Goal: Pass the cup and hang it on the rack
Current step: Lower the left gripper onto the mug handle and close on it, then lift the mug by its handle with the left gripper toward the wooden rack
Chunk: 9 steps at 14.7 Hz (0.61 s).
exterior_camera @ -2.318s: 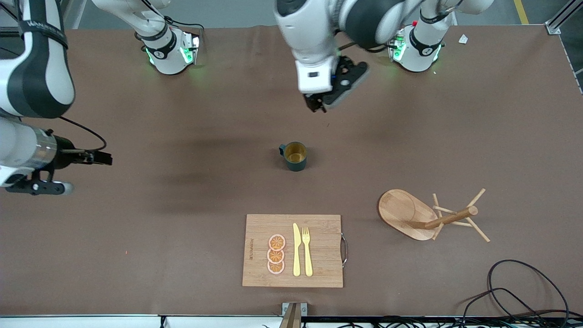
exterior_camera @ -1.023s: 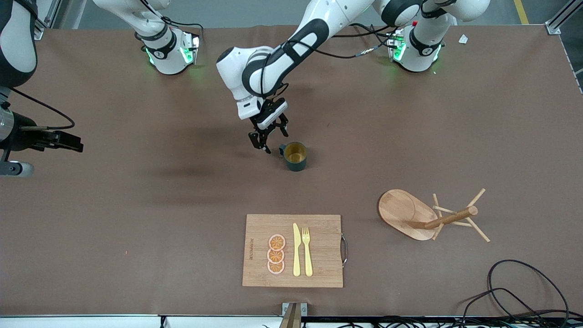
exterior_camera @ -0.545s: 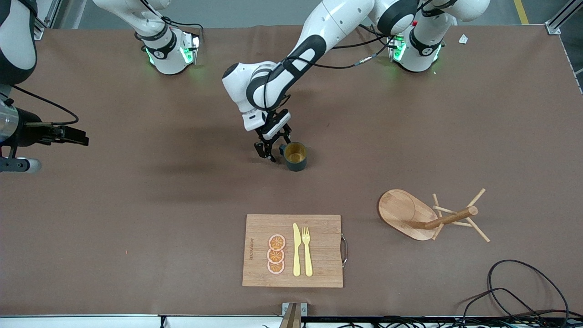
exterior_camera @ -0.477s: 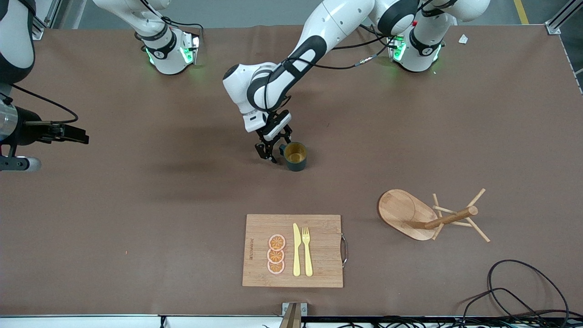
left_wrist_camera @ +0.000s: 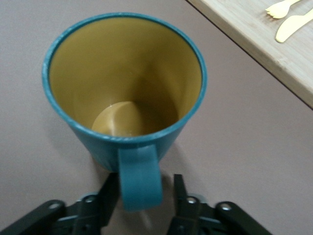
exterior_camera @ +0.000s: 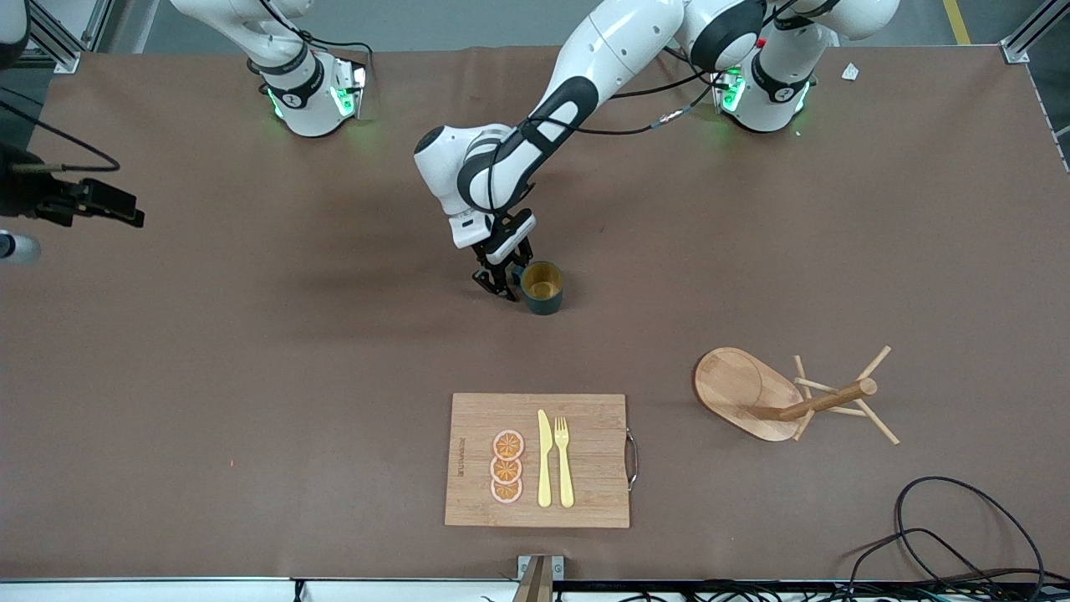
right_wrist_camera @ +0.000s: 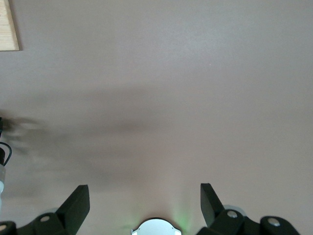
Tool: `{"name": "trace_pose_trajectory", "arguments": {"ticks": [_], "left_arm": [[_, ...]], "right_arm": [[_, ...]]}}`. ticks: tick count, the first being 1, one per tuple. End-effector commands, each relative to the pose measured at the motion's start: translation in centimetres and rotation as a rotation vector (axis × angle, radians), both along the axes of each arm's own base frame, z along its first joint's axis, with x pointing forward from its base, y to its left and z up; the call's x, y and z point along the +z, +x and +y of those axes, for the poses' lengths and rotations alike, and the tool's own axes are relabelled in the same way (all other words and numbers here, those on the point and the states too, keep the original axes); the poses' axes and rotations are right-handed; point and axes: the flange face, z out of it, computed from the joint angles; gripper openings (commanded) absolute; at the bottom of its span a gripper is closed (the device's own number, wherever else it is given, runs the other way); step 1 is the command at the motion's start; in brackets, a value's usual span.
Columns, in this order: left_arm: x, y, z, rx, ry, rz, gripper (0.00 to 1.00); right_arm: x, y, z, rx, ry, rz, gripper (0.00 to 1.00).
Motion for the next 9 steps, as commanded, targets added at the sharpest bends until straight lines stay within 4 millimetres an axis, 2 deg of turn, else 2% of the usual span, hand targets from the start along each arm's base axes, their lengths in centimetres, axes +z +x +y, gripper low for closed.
{"name": "trace_pose_trajectory", "arguments": {"ticks": [1, 2, 4, 6, 7, 9], "left_arm": [[0.3, 1.2, 0.0, -0.016, -0.016, -0.004, 0.11], [0.6, 1.2, 0.0, -0.045, 0.0, 0.015, 0.0], [1.2, 1.4, 0.1, -0.094, 0.018, 0.071, 0.0], [5.7, 4.0, 0.8, -0.06, -0.051, 0.129, 0.0], [9.0, 5.6, 1.4, -0.046, -0.104, 0.178, 0.0], [14.4, 9.0, 3.5, -0.024, -0.199, 0.258, 0.0]], "right_arm": [[1.2, -2.3, -0.2, 0.004, 0.016, -0.038, 1.0], [1.8, -2.7, -0.1, 0.005, 0.016, -0.05, 1.0], [2.6, -3.1, -0.1, 0.007, 0.015, -0.067, 1.0], [3.2, -3.2, -0.2, 0.004, 0.013, -0.086, 1.0], [3.4, -3.2, -0.6, -0.002, 0.013, -0.092, 1.0], [3.5, -3.1, -0.7, -0.007, 0.015, -0.093, 1.0]]}}
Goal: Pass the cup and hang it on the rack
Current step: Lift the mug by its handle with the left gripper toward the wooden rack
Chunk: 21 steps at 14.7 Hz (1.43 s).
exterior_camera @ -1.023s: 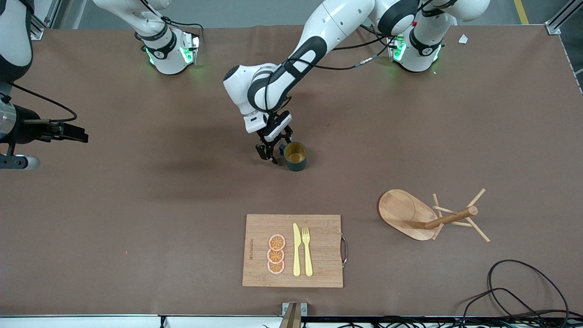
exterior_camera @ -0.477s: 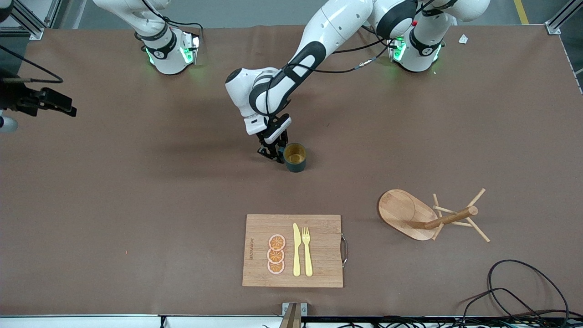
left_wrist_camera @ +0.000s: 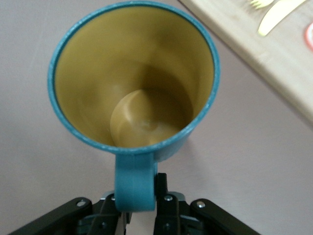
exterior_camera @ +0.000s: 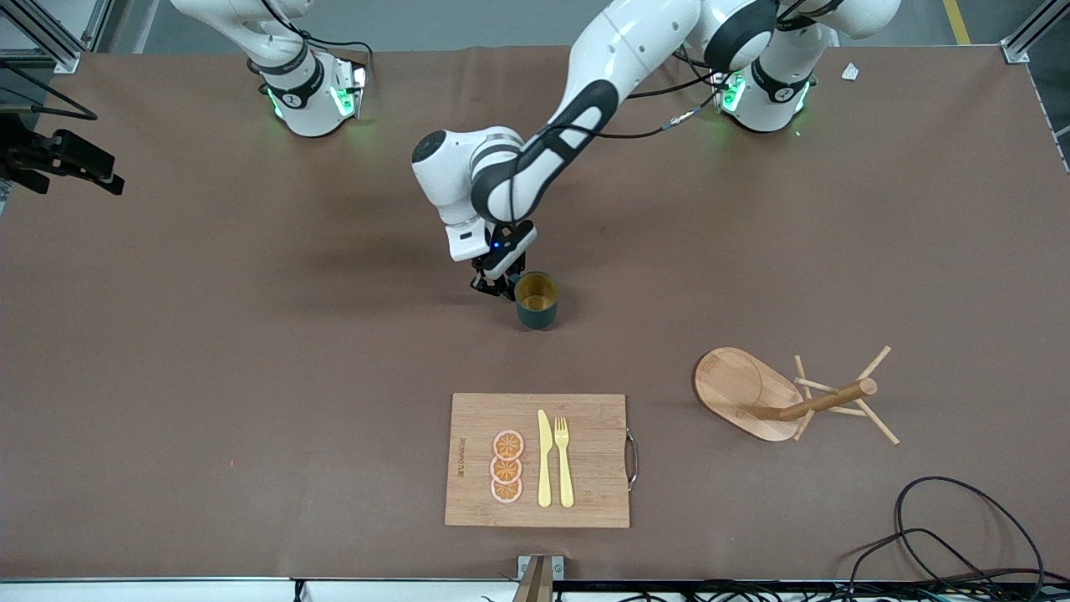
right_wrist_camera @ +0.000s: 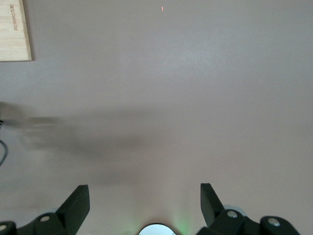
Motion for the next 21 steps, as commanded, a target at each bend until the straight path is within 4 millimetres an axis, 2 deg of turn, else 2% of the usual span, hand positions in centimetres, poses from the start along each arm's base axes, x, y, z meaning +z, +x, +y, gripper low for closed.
{"name": "trace_pose_trajectory", "arguments": {"ticks": [1, 3, 6, 8, 10, 12, 14, 16, 18, 21], "left_arm": [[9.5, 4.9, 3.7, 0.032, -0.144, 0.104, 0.0], [13.9, 7.9, 6.4, 0.021, -0.245, 0.174, 0.0], [20.6, 12.8, 11.8, 0.04, -0.478, 0.277, 0.0], [24.0, 15.1, 15.7, 0.045, -0.617, 0.327, 0.0], [26.2, 17.3, 19.7, 0.054, -0.764, 0.372, 0.0], [27.5, 19.3, 23.4, 0.076, -0.903, 0.409, 0.0], [27.8, 21.1, 27.9, 0.089, -1.032, 0.436, 0.0], [27.2, 22.4, 33.8, 0.08, -1.208, 0.458, 0.0], [26.0, 22.9, 37.7, 0.015, -1.25, 0.483, 0.0], [24.7, 24.0, 43.5, -0.034, -1.333, 0.522, 0.0]], "right_arm": [[0.1, -0.7, -0.3, 0.003, 0.014, -0.013, 1.0], [0.2, -0.8, -0.8, -0.006, 0.015, -0.015, 1.0], [0.6, -0.9, -1.2, -0.014, 0.016, -0.017, 1.0], [0.8, -1.0, -1.1, -0.007, 0.016, -0.012, 1.0], [1.2, -1.2, -1.1, 0.005, 0.016, -0.011, 1.0], [1.9, -1.2, -1.1, 0.017, 0.013, -0.015, 1.0], [1.9, -1.2, -1.1, 0.019, 0.012, -0.012, 1.0], [2.2, -1.2, -1.4, 0.041, 0.008, -0.02, 1.0], [2.1, -1.3, -2.3, 0.05, 0.011, -0.017, 1.0], [2.1, -1.4, -2.5, 0.048, 0.015, -0.007, 1.0]]}}
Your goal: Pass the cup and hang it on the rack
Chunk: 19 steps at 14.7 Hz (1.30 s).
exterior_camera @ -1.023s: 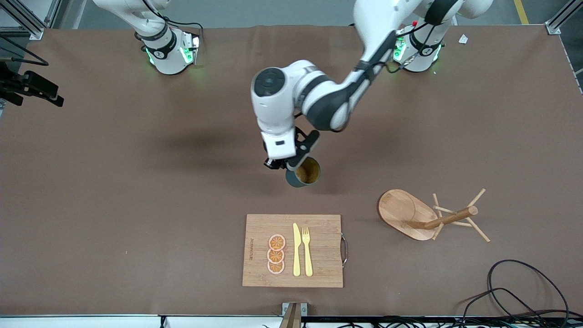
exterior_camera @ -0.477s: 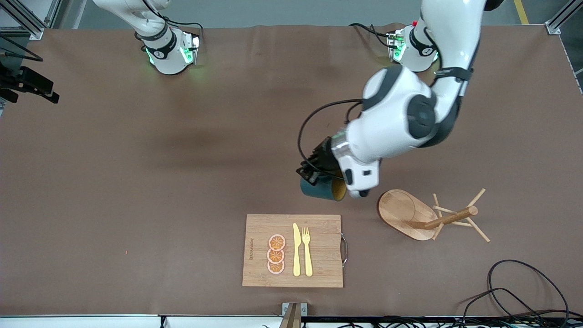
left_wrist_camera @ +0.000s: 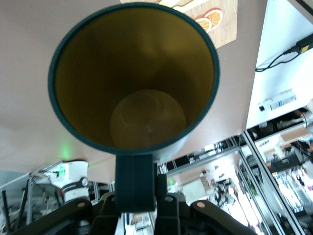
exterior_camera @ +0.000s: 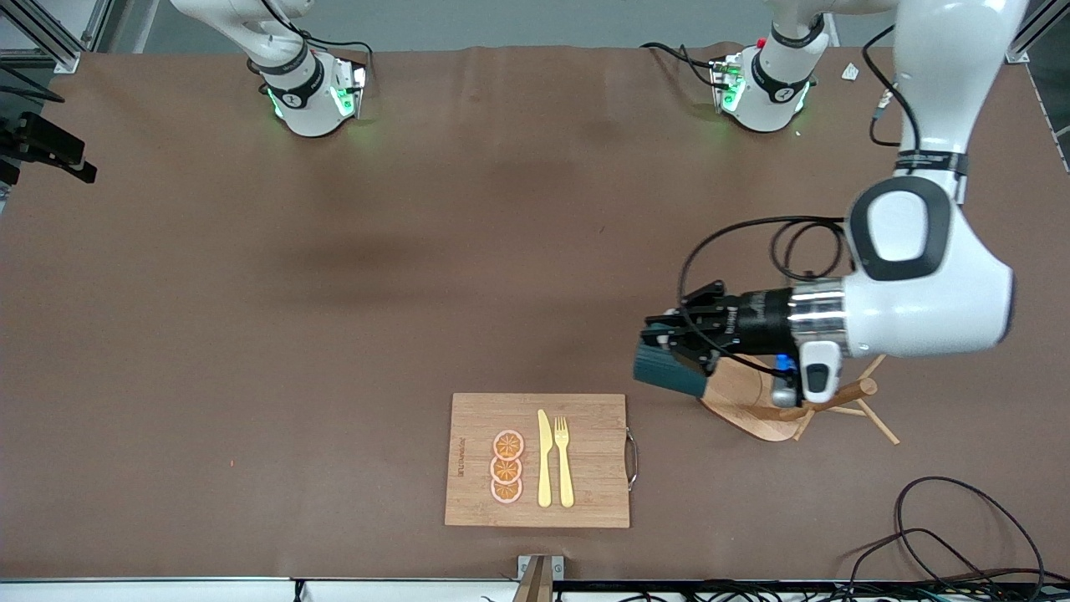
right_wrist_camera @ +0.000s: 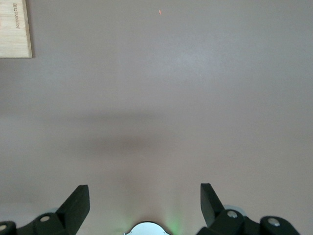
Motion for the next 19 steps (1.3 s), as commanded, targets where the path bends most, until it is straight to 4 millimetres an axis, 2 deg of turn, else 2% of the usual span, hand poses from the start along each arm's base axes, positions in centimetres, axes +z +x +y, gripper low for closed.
{"name": "trace_pose_trajectory", "arguments": {"ticks": [1, 4, 8, 10, 14, 19], "left_arm": [[-0.7, -0.6, 3.8, -0.05, -0.113, 0.005, 0.0], [-2.3, -0.4, 8.6, -0.092, -0.153, -0.041, 0.0], [-5.8, -0.2, 14.5, -0.146, -0.226, -0.088, 0.0], [-6.9, -0.2, 16.0, -0.159, -0.246, -0.116, 0.0], [-8.9, -0.2, 18.5, -0.173, -0.286, -0.145, 0.0], [-9.5, -0.5, 21.1, -0.178, -0.311, -0.172, 0.0]], "right_arm": [[0.5, -0.7, -0.2, 0.011, 0.006, 0.0, 1.0], [0.4, -0.7, -0.1, 0.01, 0.008, 0.001, 1.0], [0.4, -0.7, -0.1, -0.002, 0.009, 0.004, 1.0], [0.3, -0.8, 0.1, -0.063, 0.011, 0.016, 1.0], [0.3, -0.8, 0.4, -0.056, 0.013, 0.016, 1.0], [0.1, -0.6, -0.2, -0.003, 0.018, 0.014, 1.0]]}}
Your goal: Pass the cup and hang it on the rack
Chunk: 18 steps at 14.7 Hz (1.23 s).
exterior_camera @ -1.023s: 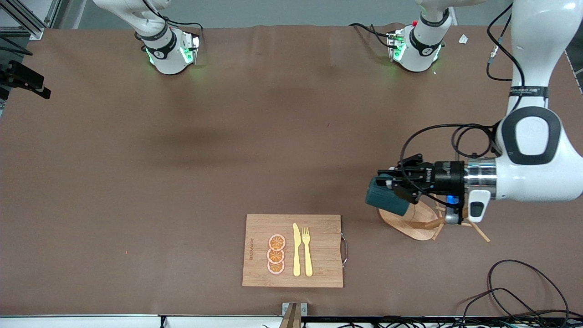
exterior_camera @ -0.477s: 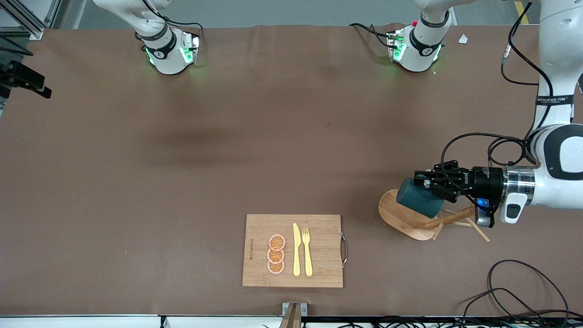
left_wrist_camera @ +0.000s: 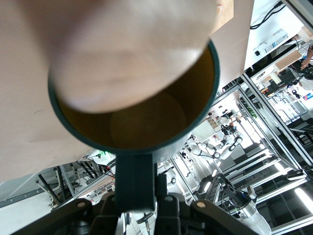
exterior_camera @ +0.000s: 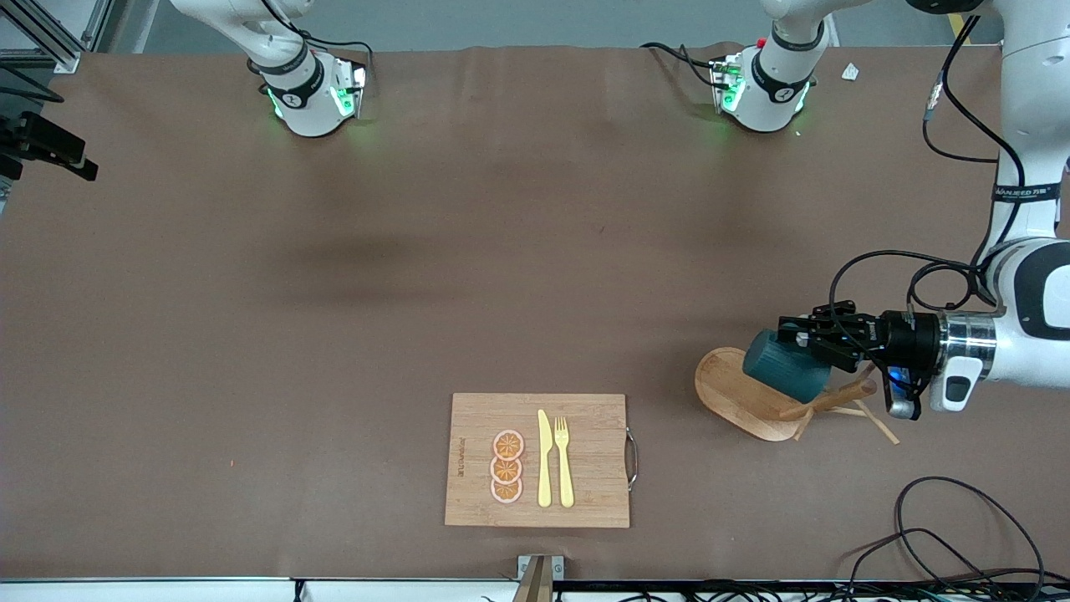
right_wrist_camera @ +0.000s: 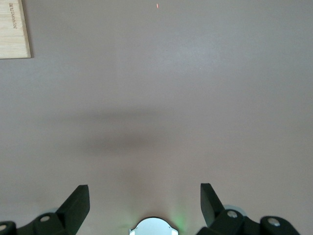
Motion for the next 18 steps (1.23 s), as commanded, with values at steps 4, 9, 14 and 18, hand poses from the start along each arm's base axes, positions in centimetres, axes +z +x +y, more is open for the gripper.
{"name": "trace_pose_trajectory", "arguments": {"ticks": [4, 9, 14, 18], "left_arm": [[-0.6, -0.3, 2.3, -0.006, -0.063, -0.036, 0.01], [-1.6, -0.3, 2.7, -0.01, -0.081, -0.04, 0.43], [-0.8, -0.2, 3.3, -0.004, -0.055, -0.057, 0.86], [3.7, -0.3, 4.3, -0.033, 0.078, -0.118, 1.0]], "right_arm": [[0.3, -0.5, -0.4, 0.025, 0.012, -0.004, 1.0], [0.2, -0.5, -0.3, 0.027, 0.012, -0.002, 1.0], [0.1, -0.5, -0.3, 0.028, 0.012, 0.001, 1.0], [0.1, -0.5, -0.3, 0.028, 0.012, 0.001, 1.0]]}}
